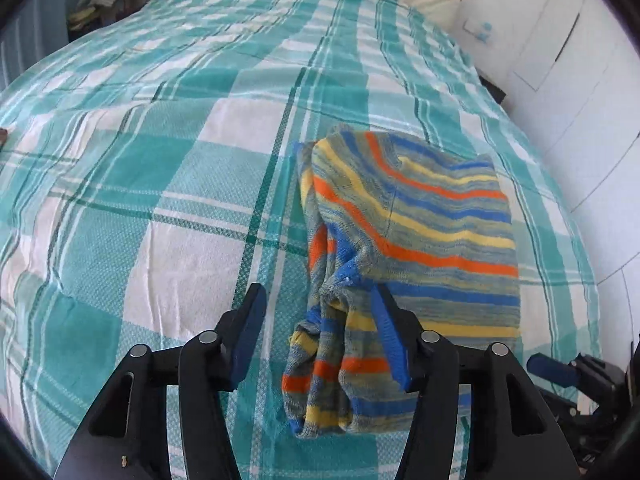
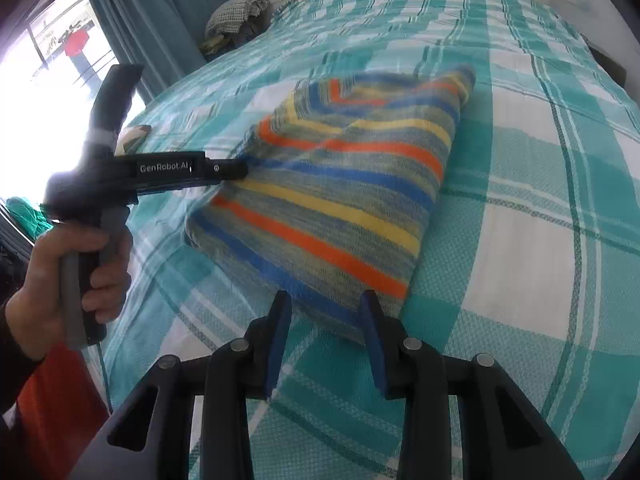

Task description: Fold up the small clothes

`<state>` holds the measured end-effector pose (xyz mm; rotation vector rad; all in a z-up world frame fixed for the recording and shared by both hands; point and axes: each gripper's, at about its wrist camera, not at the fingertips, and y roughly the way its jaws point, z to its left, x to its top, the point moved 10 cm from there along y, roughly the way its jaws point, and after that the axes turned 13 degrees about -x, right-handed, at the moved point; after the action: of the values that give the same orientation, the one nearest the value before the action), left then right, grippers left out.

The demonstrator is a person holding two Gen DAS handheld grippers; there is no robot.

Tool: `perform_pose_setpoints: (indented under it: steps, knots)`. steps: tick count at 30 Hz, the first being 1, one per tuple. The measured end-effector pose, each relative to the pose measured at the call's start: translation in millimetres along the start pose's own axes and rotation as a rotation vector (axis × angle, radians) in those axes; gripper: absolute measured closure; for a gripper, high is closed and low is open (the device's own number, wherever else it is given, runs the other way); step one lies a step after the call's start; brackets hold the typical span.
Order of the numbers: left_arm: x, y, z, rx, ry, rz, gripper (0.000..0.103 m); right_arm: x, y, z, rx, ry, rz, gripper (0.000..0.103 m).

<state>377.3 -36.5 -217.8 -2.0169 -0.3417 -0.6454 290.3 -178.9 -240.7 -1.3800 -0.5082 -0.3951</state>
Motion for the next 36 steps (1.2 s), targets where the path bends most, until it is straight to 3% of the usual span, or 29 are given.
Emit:
perform_pose_setpoints:
  steps: [1,3,5,8,9,11,14,17,19,21,23,26,27,29,30,32,36]
  knots:
    - [5.1,-6.0,-6.2,-0.011,0.020,-0.024,0.024,13.7,-11.7,-3.5,-0.002,-0.002,-0.043,0.067]
    - [16.5,-0.4,-17.2,-0.026,0.051,-0.029,0.023,41.7,-20.2,-12.8,-0.033,-0.015,-0.091,0.067]
    - [25.9,18.5,-17.2,0.007,0.058,-0.008,0.023,69.7,-13.2,-17.7,-0.035,-0.008,-0.104,0.067]
    - [22.8,59.3,16.2,0.118,-0.022,0.080,0.027,98.5,21.5,-25.7,-0.030,0.023,-0.074,0.067]
    - [15.9,70.5,27.4,0.116,-0.057,0.116,0.027,97.9,44.1,-25.4,-0.029,0.049,-0.025,0.067]
    - [11.8,71.1,32.2,0.071,-0.066,0.106,0.026,79.0,91.0,-29.2,-0.036,0.098,0.121,0.067]
    - [8.7,40.6,22.5,0.026,-0.038,0.068,0.027,81.0,83.8,-23.5,-0.083,0.053,0.059,0.067]
    - [-13.6,8.6,11.0,-0.042,-0.030,0.039,0.021,79.3,36.6,-12.9,-0.068,0.041,-0.048,0.067]
    - [-39.0,7.1,14.5,0.003,-0.003,0.077,0.019,61.9,11.8,-0.6,-0.086,0.002,-0.091,0.064]
    - [-65.0,16.9,29.9,0.083,0.024,0.144,0.019,31.3,17.0,7.1,-0.107,-0.029,-0.053,0.053]
    - [-71.5,-1.7,34.9,0.081,-0.009,0.109,0.019,-13.0,43.0,8.1,-0.127,-0.053,0.078,0.051]
    - [-84.5,-45.9,30.1,0.058,-0.066,0.069,0.018,-30.3,7.6,8.9,-0.150,-0.049,0.008,0.050]
    - [-90.7,-58.6,24.1,0.042,-0.060,0.059,0.011,-35.3,-8.7,10.2,-0.132,-0.027,-0.006,0.048]
    - [-106.9,-78.6,11.9,0.052,-0.021,0.042,0.006,-46.5,-42.3,5.7,-0.144,0.004,-0.065,0.019]
    - [-116.0,-83.5,6.1,0.060,0.002,0.039,0.005,-53.6,-54.7,1.3,-0.183,0.001,-0.092,0.014]
    - [-136.6,-79.5,-2.2,0.078,0.040,0.055,0.004,-69.3,-70.1,-9.1,-0.281,-0.012,-0.127,0.011]
    - [-184.9,-43.2,-0.5,0.155,0.078,0.168,0.000,-118.4,-51.8,-31.9,-0.375,0.033,-0.052,0.011]
